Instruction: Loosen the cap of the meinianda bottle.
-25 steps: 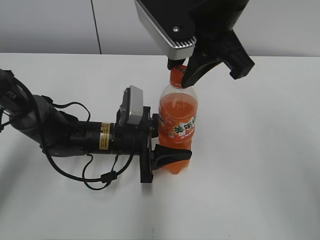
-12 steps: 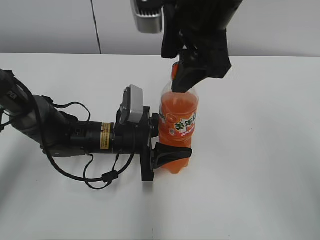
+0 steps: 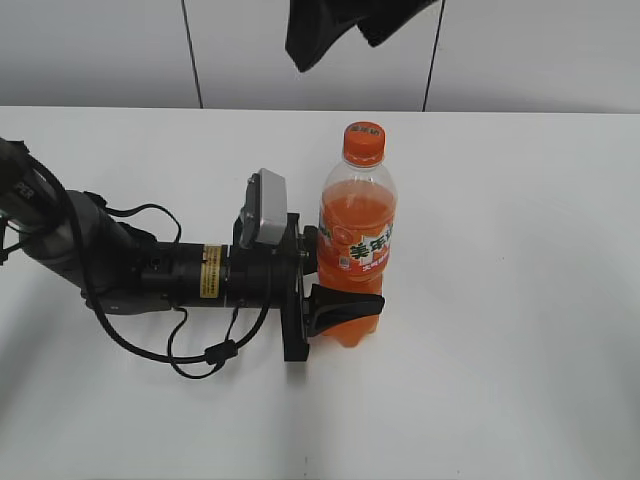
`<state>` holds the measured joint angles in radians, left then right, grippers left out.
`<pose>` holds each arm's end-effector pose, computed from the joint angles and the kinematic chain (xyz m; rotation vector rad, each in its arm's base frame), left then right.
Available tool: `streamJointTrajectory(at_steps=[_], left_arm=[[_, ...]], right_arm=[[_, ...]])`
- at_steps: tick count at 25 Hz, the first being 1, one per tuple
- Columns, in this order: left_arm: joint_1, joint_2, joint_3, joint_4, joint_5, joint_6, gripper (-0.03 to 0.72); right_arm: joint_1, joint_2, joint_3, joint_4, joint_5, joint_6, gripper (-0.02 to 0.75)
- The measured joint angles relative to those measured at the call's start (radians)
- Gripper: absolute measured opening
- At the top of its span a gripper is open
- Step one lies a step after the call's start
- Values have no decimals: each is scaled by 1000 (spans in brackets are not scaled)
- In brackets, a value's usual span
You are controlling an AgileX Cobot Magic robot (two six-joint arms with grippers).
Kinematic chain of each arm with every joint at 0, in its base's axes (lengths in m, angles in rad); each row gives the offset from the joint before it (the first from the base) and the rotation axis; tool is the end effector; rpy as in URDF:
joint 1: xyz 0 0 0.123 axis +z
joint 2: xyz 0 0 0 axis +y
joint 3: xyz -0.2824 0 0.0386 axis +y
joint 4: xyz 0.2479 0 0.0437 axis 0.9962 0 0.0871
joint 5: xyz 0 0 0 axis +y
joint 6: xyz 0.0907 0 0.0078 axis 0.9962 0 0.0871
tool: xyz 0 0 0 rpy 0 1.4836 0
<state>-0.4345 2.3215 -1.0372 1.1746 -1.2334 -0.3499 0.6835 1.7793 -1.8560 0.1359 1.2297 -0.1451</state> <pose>0.3066 -0.2296 0.0616 1.2958 1.3653 -1.0863 0.2903 0.2514 0.3749 -1.0591 2.4495 0.3632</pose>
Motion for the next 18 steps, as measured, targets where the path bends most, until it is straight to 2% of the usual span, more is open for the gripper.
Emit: streamJointTrajectory(at_steps=[3,5,11,18], left_arm=[[0,0,0,-2,1,0,394],[0,0,0,-4,1,0,394],[0,0,0,-16,3,0,394],[0,0,0,-25,6,0,394]], right_arm=[[0,0,0,-22,0,179,527],[0,-4,16,-23,0,225,515],[0,-31,119,-38,1,280,509],[0,-29,125,-59,1,284,503]])
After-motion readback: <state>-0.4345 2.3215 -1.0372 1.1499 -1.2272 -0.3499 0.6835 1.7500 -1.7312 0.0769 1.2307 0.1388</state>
